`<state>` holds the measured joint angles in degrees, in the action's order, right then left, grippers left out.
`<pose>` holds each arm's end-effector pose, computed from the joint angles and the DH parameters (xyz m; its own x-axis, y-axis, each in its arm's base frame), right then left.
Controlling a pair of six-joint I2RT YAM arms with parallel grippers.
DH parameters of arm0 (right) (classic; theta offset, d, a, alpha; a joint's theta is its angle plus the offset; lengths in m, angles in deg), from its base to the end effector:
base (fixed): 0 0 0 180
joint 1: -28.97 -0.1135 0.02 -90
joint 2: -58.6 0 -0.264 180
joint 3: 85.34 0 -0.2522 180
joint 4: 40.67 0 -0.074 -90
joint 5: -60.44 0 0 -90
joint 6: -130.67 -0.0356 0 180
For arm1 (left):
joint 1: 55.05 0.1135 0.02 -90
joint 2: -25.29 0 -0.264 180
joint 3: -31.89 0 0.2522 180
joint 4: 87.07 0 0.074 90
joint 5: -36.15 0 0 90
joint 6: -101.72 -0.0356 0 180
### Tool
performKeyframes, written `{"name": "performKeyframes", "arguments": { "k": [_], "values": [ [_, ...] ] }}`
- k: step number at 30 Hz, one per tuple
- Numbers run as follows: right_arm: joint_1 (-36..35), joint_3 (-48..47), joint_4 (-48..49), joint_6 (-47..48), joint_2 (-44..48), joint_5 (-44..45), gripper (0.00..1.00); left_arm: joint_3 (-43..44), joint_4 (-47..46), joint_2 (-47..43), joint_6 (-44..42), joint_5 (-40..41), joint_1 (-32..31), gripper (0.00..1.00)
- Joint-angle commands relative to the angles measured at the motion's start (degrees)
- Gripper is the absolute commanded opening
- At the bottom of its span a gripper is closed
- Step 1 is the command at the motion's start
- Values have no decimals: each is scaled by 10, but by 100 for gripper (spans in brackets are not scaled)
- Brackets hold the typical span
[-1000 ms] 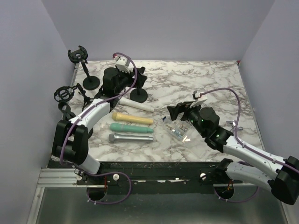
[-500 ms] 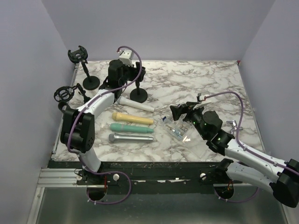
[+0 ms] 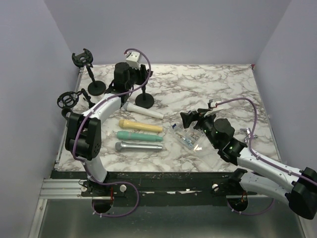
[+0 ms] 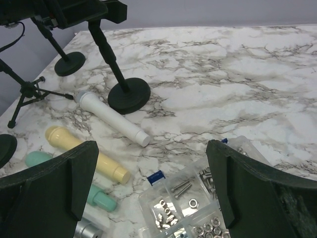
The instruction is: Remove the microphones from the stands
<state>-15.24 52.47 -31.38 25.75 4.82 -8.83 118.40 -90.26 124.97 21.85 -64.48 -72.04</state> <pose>0.1652 0.1432 0.2715 -0.1304 0.2091 -0.9692 -0.3778 0.8933 0.2435 0.3972 -0.1282 0.2974 -0.2442 -0.1061 -0.9639 0.4246 0.8819 -0.2047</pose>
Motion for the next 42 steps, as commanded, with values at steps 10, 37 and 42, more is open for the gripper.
{"name": "performKeyframes", "arguments": {
  "k": [10,37,42],
  "values": [
    [-1,11,49,14,-56,25,100,159,-3,82,-61,14,97,3],
    [-1,-47,9,22,-149,2,100,482,30,328,-29,34,194,51],
    [-1,-79,-42,13,-145,1,100,494,97,292,1,2,195,85]
  ]
}}
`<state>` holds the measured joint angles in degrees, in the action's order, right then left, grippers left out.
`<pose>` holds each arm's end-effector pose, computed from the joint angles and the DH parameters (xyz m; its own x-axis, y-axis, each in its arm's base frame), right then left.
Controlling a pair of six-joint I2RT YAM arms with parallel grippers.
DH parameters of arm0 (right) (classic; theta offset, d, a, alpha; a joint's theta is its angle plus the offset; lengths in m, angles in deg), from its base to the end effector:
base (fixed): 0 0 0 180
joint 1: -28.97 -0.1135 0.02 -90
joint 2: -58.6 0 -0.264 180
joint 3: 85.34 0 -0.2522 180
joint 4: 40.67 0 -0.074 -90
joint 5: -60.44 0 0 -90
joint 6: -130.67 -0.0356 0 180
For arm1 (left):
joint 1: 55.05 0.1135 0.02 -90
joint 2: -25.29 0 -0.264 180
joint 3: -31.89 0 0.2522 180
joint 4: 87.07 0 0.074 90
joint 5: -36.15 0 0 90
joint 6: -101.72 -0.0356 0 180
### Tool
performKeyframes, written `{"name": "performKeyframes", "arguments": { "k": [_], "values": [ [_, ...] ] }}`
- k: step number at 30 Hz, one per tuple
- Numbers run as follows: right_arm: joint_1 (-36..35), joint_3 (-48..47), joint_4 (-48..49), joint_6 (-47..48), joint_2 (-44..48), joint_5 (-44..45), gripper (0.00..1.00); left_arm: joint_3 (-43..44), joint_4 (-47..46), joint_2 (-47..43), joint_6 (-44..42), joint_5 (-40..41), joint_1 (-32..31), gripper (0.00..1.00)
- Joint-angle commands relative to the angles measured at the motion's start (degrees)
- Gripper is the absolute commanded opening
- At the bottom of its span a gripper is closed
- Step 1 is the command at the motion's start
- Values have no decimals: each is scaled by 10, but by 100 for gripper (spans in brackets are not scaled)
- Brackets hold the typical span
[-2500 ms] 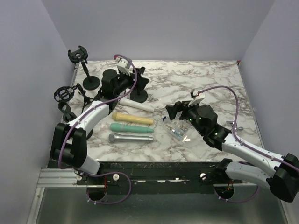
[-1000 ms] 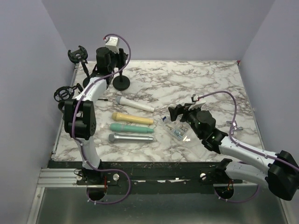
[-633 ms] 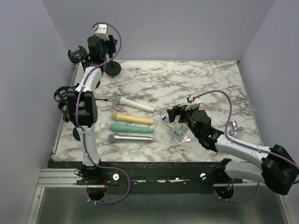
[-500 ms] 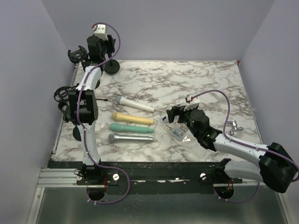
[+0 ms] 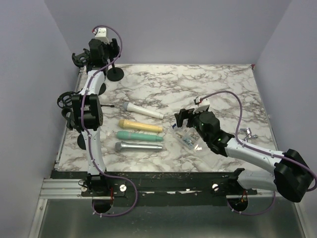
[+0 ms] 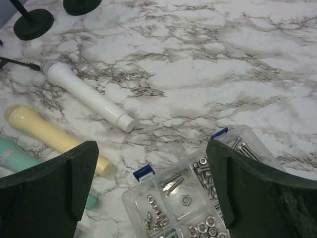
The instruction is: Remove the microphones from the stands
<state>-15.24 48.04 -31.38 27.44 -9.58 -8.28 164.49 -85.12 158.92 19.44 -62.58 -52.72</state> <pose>0.1962 0.1728 0.2431 -0.2388 0.0652 -0.9689 -0.3502 0.9248 0.1486 0.5631 0.0175 0.2944 -0.0664 -0.1356 -0.9885 0.1033 0.9845 -0.1420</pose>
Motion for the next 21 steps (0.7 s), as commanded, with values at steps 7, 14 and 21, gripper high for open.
{"name": "performKeyframes", "arguments": {
  "k": [7,14,21],
  "values": [
    [-1,-70,-112,-30,6,-21,100,-59,80,-174,81,-33,2,99],
    [-1,-66,-160,-58,62,-28,100,-192,100,-342,158,-84,2,98],
    [-1,-74,-259,-86,145,-19,100,-441,44,-564,253,-147,-2,98]
  ]
}}
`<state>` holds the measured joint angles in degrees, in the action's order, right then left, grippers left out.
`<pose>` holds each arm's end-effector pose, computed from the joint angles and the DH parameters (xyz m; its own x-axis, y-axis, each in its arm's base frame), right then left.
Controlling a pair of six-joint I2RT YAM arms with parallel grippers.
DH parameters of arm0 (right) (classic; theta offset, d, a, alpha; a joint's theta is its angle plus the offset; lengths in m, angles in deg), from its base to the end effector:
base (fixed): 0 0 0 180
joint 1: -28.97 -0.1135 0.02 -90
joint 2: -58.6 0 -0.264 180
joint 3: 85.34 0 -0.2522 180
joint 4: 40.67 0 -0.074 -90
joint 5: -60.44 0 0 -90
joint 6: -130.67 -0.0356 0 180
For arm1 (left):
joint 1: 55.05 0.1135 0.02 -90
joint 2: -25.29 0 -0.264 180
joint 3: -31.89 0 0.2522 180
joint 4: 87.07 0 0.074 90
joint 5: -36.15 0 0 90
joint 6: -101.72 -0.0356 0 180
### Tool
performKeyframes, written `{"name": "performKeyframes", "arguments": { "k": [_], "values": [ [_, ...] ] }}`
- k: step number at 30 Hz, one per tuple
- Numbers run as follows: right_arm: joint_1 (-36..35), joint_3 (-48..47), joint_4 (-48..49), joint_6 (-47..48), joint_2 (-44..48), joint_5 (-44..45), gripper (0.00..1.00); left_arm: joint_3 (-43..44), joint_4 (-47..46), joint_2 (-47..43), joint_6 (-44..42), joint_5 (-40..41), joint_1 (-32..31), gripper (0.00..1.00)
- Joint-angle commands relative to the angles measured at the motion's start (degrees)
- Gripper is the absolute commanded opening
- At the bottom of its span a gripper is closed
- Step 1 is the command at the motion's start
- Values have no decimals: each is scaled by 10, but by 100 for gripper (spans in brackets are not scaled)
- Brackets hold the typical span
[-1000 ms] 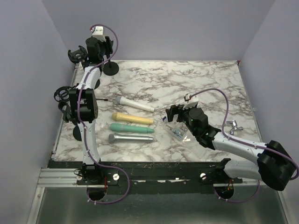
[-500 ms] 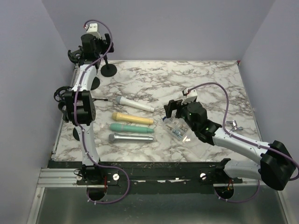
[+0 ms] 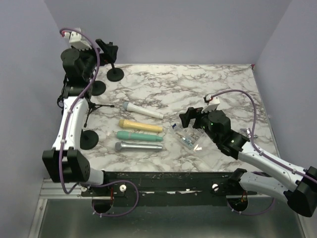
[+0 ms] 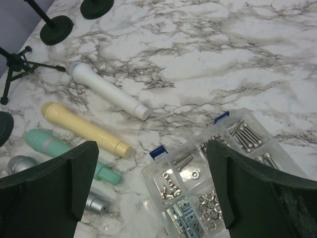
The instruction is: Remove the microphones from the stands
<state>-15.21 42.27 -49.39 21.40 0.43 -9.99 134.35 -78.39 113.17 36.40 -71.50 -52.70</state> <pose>0.1774 0.1558 0.2855 -0.3095 0.1329 -0.9416 -0.3411 0.9088 0.2403 0.3618 0.0040 0.4519 -0.0162 -0.3989 -0.9169 0.2812 0.8781 -0.3870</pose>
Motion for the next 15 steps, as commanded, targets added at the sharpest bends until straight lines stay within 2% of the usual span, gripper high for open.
{"name": "performKeyframes", "arguments": {
  "k": [1,8,12,15],
  "values": [
    [-1,-16,-92,-30,61,3,100,-170,-29,-140,91,-65,-6,99],
    [-1,-33,-202,-51,167,54,100,-303,-8,-340,69,-87,-54,99],
    [-1,-63,-274,-65,212,103,100,-369,3,-461,70,-114,-61,99],
    [-2,-97,-326,-81,239,146,100,-395,48,-538,62,-121,-62,99]
  ]
}}
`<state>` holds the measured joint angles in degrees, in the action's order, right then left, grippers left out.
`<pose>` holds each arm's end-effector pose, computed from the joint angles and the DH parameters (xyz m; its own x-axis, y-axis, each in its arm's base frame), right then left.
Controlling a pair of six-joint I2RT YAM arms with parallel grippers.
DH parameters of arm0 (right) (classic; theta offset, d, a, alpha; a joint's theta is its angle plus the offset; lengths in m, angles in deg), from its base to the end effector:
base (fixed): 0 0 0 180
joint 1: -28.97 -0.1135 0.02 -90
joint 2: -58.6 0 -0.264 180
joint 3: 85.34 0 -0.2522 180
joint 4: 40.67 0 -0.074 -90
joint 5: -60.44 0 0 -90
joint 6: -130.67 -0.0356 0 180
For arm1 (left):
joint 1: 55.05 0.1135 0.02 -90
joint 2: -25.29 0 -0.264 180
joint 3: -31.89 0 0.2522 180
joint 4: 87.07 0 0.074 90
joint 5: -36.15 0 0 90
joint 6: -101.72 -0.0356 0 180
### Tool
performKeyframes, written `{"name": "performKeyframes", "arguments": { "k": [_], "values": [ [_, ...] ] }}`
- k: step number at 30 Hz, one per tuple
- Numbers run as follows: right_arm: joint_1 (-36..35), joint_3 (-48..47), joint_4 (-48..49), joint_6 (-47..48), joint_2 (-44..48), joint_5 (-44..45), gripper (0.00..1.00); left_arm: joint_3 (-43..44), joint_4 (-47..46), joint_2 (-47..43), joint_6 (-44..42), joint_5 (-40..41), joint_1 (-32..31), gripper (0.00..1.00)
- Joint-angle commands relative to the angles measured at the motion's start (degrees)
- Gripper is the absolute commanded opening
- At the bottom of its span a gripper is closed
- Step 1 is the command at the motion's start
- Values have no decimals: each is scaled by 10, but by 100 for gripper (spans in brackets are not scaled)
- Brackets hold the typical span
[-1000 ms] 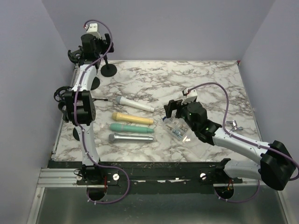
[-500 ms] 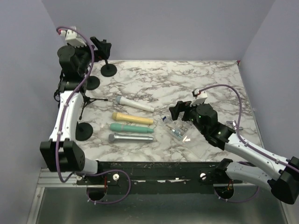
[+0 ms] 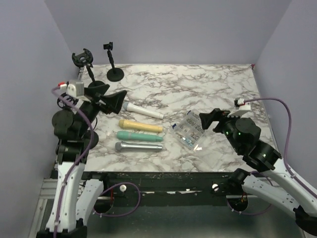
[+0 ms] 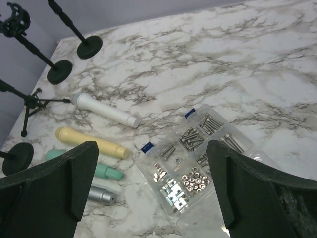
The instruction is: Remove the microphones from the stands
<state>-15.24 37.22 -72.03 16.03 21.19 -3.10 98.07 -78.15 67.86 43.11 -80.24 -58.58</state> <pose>0.1193 0.0940 0.3395 -0.2577 0.2700 -0.9277 -0.2241 0.9173 0.3292 0.1578 -0.0256 0.4200 -0.0362 -0.4652 -0.8844 0.5452 0.7325 -0.4076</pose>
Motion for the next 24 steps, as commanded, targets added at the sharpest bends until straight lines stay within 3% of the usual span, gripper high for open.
{"name": "performKeyframes", "arguments": {
  "k": [1,5,10,14,22,24],
  "values": [
    [-1,-61,-112,-28,38,88,100,-37,72,-107,-12,-36,-4,99],
    [-1,-119,-163,-18,51,112,100,-48,140,-192,-57,-19,-4,98],
    [-1,-177,-212,-19,50,129,100,-97,109,-292,-45,9,-4,99],
    [-1,-193,-229,-31,67,135,100,-92,131,-319,-40,14,-6,99],
    [-1,-191,-218,-5,107,119,100,-129,86,-340,-27,40,-6,99],
    [-2,-220,-272,-45,78,174,100,-135,78,-340,-26,38,-6,99]
  ]
}}
